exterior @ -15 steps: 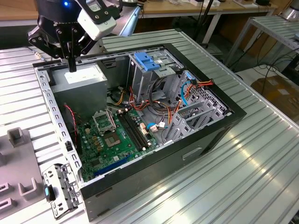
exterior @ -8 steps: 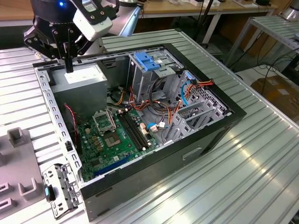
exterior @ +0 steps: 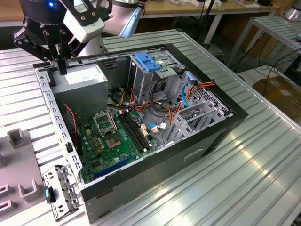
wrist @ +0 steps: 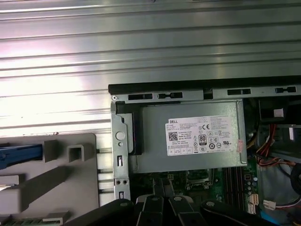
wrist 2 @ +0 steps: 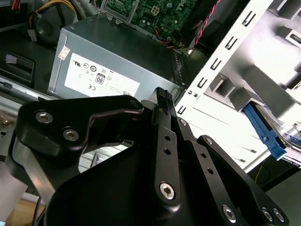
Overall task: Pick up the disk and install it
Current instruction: 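Reach for the disk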
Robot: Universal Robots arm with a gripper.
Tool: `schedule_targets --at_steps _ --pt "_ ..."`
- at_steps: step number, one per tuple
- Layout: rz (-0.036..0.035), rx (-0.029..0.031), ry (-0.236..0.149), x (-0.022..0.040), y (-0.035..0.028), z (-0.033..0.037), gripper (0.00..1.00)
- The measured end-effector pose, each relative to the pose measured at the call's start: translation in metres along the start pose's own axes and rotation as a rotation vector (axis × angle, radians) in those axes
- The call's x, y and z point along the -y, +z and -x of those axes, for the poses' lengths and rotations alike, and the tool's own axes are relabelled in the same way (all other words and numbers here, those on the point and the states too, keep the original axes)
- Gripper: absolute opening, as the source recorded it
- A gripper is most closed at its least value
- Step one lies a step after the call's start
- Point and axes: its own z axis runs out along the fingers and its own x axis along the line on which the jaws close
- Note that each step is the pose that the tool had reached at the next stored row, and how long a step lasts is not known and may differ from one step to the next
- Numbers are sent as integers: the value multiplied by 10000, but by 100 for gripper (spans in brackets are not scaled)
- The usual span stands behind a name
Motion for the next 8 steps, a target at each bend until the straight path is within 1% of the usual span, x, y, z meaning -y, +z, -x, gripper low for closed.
schedule_targets --at_steps 4,8 --pt "0 -2 -1 3 0 -33 11" --pt "0 -4 0 7 0 -85 11"
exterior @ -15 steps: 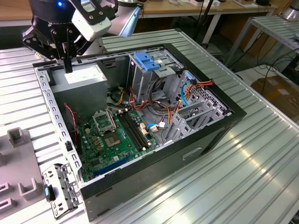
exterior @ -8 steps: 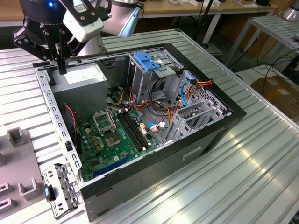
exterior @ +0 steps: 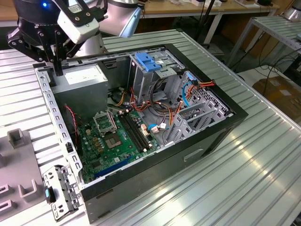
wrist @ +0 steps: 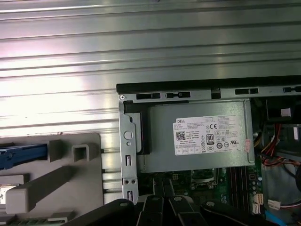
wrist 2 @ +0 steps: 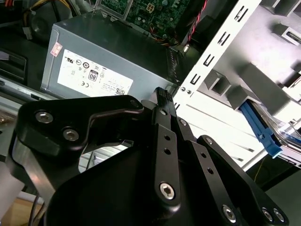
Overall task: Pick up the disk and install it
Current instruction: 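Reach for the disk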
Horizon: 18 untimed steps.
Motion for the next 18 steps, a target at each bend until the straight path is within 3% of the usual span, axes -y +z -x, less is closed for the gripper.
schedule_targets --at_steps 18 --pt "-1 -14 0 13 -1 -173 11"
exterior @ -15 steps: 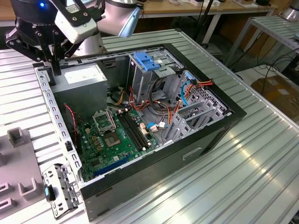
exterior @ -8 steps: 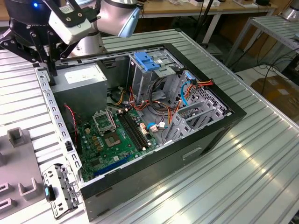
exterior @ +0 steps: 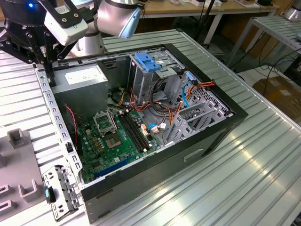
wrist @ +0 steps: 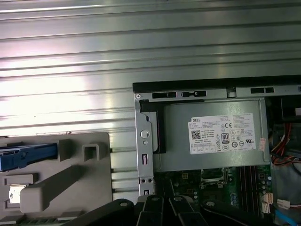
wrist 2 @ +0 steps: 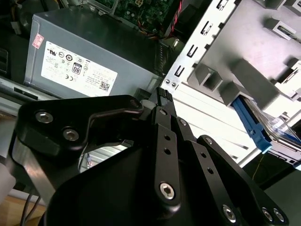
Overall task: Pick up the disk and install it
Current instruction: 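Reach for the disk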
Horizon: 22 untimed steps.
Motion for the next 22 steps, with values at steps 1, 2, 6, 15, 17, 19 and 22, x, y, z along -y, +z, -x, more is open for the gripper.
schedule_targets --at_steps 1,2,6,15,17,19,22 --pt "0 0 0 1 0 -12 11" --pt "0 -2 1 2 0 -22 11" --pt "0 -4 1 4 0 -60 11" --pt "-1 -15 1 11 1 -143 11" --pt "-1 -18 1 12 0 -161 11" --pt "-1 -20 1 14 0 -185 11" --pt "-2 -25 2 18 0 -238 11"
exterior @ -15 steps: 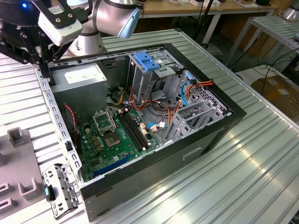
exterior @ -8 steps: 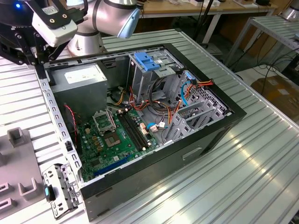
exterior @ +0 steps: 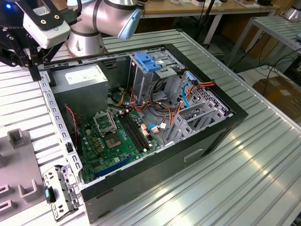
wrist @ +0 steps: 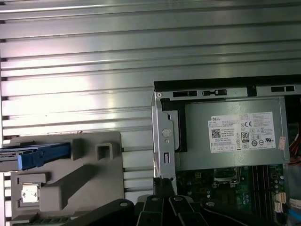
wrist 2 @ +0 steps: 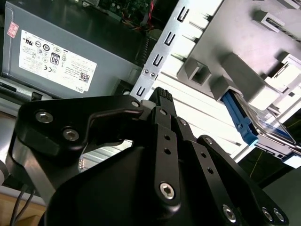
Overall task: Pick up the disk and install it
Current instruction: 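Reach for the disk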
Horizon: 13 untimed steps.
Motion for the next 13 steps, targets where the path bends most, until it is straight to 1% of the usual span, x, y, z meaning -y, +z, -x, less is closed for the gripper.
schedule_targets --at_steps 2,3,7,9,13 --pt "0 -5 0 2 0 -27 11" --pt "-1 -9 1 2 0 -52 11" --pt "-1 -10 0 -11 0 -96 11" --pt "0 -10 0 -21 0 -146 11" --pt "-1 -10 1 -23 -1 -197 11"
